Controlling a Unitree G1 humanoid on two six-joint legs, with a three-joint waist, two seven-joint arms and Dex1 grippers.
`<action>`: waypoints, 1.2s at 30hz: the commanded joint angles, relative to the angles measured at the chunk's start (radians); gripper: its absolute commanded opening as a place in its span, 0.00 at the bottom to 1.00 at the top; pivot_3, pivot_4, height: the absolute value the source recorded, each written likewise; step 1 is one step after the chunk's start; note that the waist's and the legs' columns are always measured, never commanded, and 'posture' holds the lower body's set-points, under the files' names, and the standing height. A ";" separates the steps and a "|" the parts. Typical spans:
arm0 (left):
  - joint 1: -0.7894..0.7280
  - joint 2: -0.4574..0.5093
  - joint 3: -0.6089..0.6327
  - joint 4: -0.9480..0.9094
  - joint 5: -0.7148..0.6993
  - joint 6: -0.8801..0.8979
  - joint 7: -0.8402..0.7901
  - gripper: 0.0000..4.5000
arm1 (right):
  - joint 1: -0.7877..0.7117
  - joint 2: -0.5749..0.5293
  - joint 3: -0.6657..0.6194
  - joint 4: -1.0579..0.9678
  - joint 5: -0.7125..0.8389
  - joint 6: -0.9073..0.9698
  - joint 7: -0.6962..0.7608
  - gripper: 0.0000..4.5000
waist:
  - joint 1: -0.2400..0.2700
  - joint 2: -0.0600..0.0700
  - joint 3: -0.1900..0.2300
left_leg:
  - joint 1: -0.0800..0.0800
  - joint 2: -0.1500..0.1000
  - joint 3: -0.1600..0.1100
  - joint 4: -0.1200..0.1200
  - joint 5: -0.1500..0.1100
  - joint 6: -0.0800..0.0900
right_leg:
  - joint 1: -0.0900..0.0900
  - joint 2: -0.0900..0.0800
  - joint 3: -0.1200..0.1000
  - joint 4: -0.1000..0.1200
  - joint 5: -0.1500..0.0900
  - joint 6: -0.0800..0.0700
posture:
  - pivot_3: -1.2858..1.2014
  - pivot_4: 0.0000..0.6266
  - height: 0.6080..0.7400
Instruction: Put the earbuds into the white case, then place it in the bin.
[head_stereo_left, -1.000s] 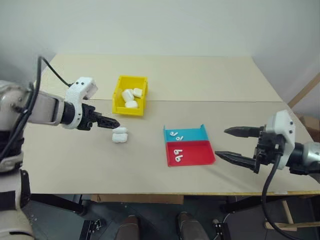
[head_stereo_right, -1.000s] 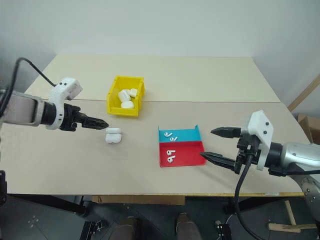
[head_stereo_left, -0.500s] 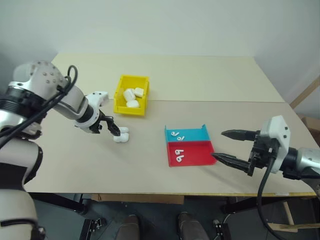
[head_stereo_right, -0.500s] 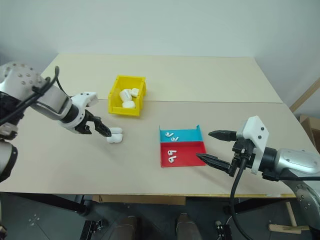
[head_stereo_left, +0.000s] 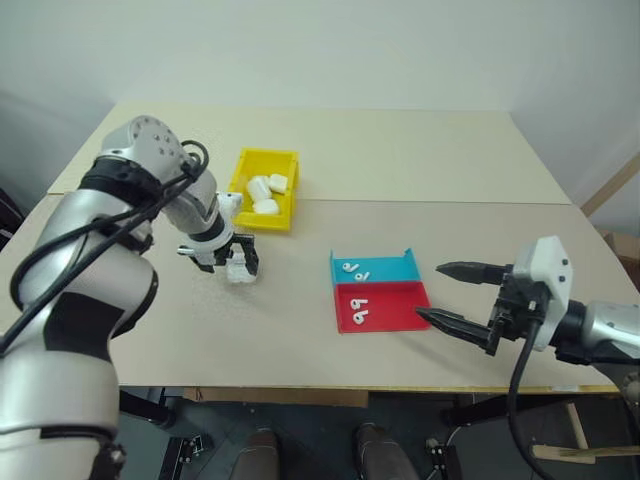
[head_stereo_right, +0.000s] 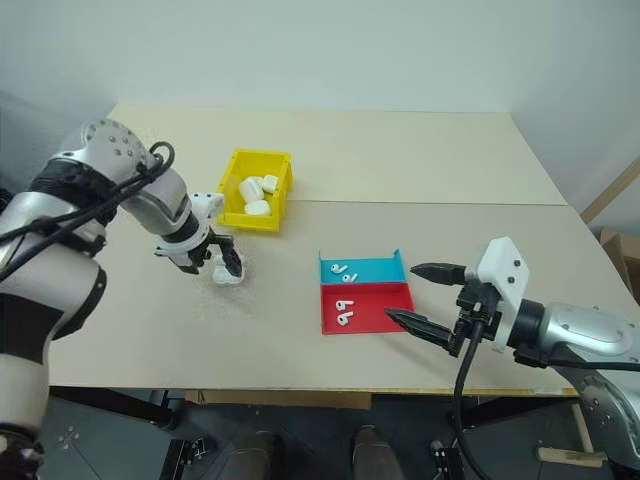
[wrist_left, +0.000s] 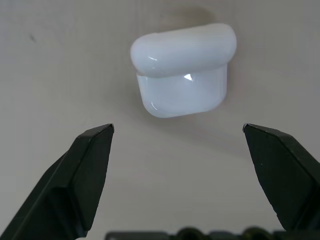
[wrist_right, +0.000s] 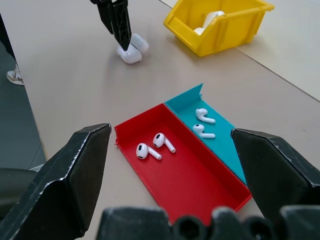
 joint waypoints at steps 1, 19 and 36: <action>-0.073 -0.055 0.066 0.136 0.087 0.003 0.014 1.00 | -0.007 -0.001 -0.022 -0.028 0.014 -0.017 0.000 0.99 | 0.001 0.000 0.000 | 0.000 0.000 0.000 0.000 0.000 0.000 | 0.000 0.000 0.000 0.000 0.000 0.000 | 0.52 0.24 1.00; -0.051 -0.202 0.589 0.281 0.740 -0.019 -0.056 1.00 | -0.026 -0.058 -0.063 0.002 0.050 0.003 0.041 0.99 | 0.006 -0.001 0.000 | -0.001 -0.001 -0.001 0.000 0.002 -0.003 | 0.000 0.000 -0.001 0.000 0.000 0.000 | 0.52 0.24 1.00; 0.080 -0.287 0.945 0.058 1.070 -0.014 -0.021 1.00 | -0.030 -0.062 -0.067 0.009 0.053 -0.005 0.050 0.99 | 0.013 -0.001 0.000 | 0.000 -0.001 -0.001 0.000 0.002 -0.004 | 0.000 -0.001 -0.001 0.001 0.001 0.001 | 0.52 0.24 1.00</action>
